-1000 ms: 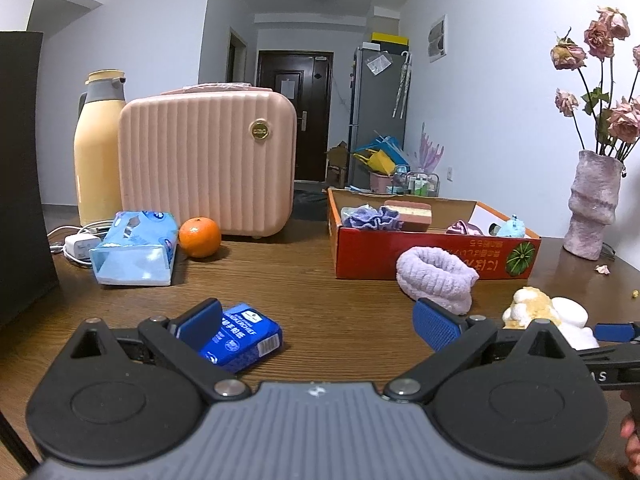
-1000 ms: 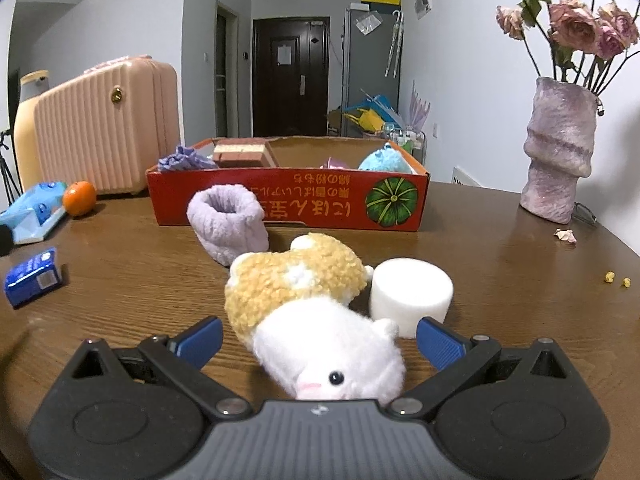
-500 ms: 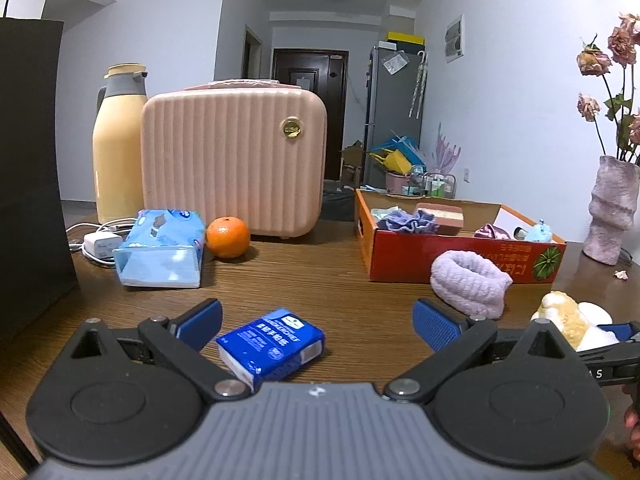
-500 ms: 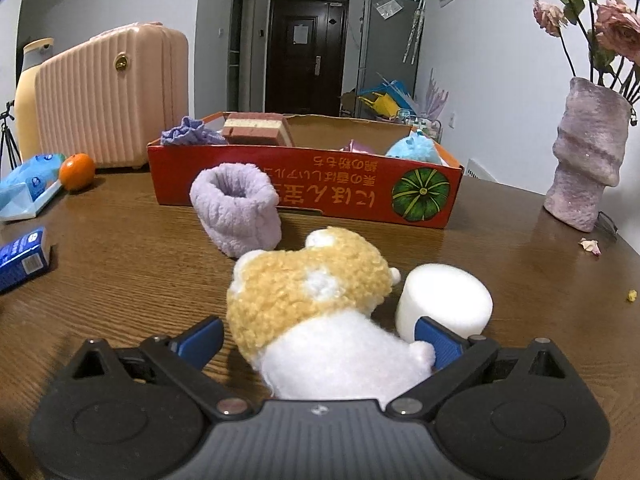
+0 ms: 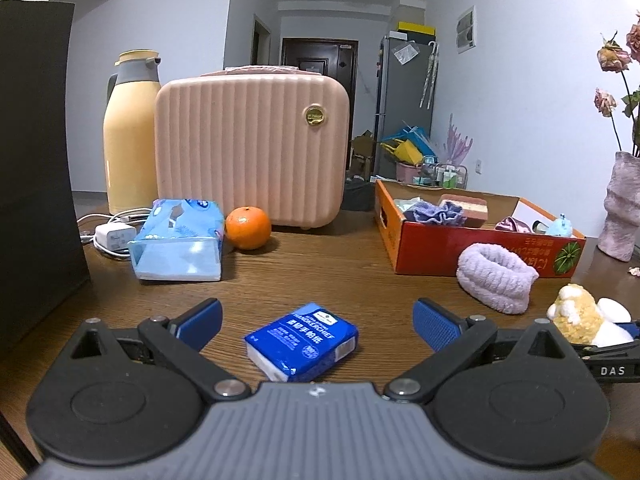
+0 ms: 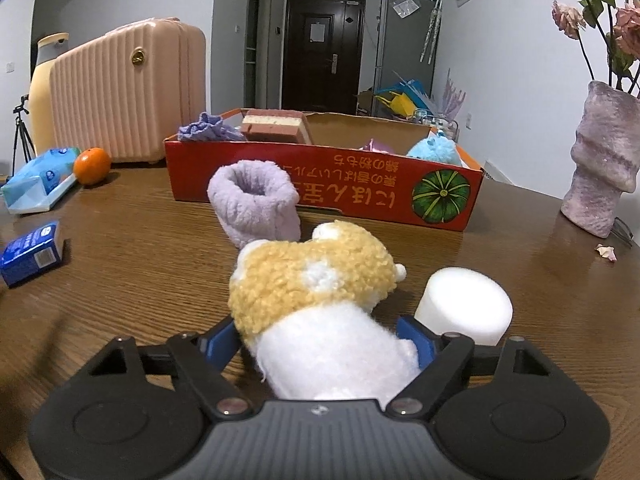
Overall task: Organize soft objects
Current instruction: 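Lower the right tool onto the sheep plush and close while the left tool approaches the blue tissue pack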
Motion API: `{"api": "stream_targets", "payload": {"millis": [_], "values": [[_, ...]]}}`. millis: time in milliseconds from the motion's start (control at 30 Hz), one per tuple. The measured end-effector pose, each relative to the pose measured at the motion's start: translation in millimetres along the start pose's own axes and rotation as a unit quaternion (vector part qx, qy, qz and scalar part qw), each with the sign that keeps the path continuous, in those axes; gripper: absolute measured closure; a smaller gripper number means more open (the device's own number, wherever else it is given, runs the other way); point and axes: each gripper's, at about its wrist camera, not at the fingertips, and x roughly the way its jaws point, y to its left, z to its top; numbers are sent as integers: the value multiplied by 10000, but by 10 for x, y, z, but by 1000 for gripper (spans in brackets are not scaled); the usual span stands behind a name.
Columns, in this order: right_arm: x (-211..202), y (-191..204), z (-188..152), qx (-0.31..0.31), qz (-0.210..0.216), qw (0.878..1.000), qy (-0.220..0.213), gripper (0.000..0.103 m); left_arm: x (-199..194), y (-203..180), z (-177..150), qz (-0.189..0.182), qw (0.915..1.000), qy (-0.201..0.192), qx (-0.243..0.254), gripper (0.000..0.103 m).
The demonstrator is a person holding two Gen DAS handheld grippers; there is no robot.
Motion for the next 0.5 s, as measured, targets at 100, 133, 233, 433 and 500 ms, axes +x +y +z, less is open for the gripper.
{"api": "stream_targets", "payload": {"millis": [100,133,233,433,500], "values": [[-34,20,-13,-45,47,10000,-39,26,17,38,5,35,10000,18,2,0],[-50,29,-18,-64,60,9999,-62,29,26,53,7,50,10000,33,3,0],[-91,45,-28,-82,92,9998,-140,40,58,99,12,91,9999,88,-22,0],[-144,62,-34,-95,131,9995,-253,53,120,205,19,140,9996,209,-84,0],[-166,62,-38,-87,113,9994,-320,54,149,240,18,145,9995,269,-105,0]]}}
